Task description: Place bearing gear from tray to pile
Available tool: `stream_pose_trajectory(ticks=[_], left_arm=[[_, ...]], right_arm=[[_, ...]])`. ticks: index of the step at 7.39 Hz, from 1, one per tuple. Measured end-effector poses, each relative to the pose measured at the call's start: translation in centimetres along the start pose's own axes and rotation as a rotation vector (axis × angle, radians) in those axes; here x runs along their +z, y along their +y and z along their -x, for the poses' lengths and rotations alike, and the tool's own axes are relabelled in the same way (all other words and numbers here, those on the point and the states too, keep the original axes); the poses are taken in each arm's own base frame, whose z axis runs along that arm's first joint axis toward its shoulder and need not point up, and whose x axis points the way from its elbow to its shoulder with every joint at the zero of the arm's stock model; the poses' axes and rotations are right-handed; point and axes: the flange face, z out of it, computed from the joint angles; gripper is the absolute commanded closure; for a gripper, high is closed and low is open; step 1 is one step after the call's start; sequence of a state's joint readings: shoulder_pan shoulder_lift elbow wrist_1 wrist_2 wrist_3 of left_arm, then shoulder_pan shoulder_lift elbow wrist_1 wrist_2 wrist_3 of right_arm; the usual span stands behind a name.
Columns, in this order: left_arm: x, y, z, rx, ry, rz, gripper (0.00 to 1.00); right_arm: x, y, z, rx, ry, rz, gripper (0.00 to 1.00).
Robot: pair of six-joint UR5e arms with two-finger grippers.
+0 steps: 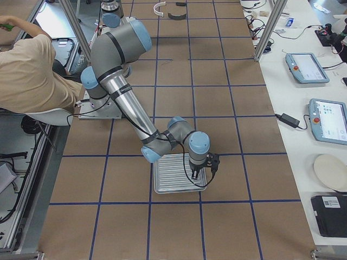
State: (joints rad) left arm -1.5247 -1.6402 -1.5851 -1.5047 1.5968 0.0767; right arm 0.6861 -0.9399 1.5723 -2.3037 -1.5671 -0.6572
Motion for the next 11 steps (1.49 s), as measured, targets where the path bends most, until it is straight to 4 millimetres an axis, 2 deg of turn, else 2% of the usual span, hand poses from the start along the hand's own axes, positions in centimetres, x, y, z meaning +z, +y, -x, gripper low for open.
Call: stream_pose_trajectory(ticks=[3,11], left_arm=[[-0.03,-0.02,0.00,0.000,0.000,-0.001,0.00],[0.10,-0.03,0.04,0.000,0.000,0.002,0.00]], right_arm=[[-0.83,-0.02,0.24,-0.002,-0.001,0.000,0.46],[-0.72,-0.16,0.23,-0.015,0.002,-0.007,0.46]])
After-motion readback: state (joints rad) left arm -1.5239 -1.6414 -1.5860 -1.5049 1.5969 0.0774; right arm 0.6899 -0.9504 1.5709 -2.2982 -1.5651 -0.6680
